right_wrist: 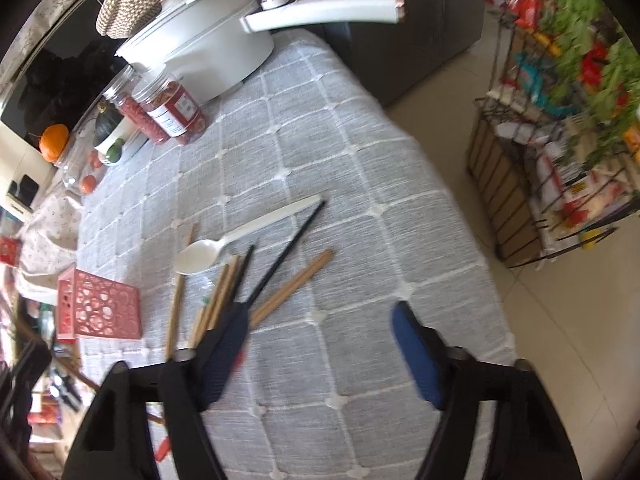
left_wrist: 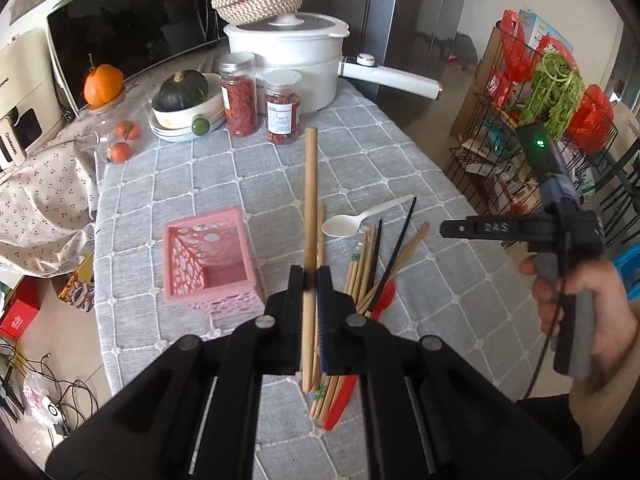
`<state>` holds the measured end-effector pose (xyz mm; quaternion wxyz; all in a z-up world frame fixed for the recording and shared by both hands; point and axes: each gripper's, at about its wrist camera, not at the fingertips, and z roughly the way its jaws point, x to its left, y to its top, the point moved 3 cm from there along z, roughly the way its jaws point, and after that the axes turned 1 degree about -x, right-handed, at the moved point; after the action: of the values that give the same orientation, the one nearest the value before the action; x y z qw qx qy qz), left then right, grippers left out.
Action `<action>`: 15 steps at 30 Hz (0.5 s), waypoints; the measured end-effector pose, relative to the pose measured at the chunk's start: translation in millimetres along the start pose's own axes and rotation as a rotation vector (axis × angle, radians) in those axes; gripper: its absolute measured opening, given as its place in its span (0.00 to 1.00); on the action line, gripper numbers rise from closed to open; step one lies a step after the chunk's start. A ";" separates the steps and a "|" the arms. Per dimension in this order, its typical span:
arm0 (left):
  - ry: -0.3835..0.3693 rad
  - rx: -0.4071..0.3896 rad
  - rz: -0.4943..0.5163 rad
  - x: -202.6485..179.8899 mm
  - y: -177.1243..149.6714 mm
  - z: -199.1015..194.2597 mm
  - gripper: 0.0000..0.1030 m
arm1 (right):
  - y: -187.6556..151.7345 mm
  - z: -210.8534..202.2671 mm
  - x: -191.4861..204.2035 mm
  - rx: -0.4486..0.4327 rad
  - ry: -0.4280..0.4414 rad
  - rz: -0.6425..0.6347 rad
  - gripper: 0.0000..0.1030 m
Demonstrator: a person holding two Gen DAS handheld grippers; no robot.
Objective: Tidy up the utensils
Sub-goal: 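Lift the wooden chopstick with the left gripper while the right gripper grasps a black chopstick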
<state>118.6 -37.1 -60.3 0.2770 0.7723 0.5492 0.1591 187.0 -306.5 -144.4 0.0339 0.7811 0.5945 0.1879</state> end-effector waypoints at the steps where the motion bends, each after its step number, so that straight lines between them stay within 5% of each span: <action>1: -0.008 -0.015 -0.009 -0.8 -3.7 -3.3 0.07 | 1.3 5.7 2.4 0.018 0.033 0.007 0.47; 15: -0.061 -0.103 -0.087 34.3 -24.6 -33.6 0.07 | 13.8 66.4 30.5 0.107 0.150 0.069 0.22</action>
<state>93.3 9.5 -50.3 0.3396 0.7371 0.5644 0.1512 228.6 -270.5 -194.4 -0.0591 0.7855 0.5774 0.2148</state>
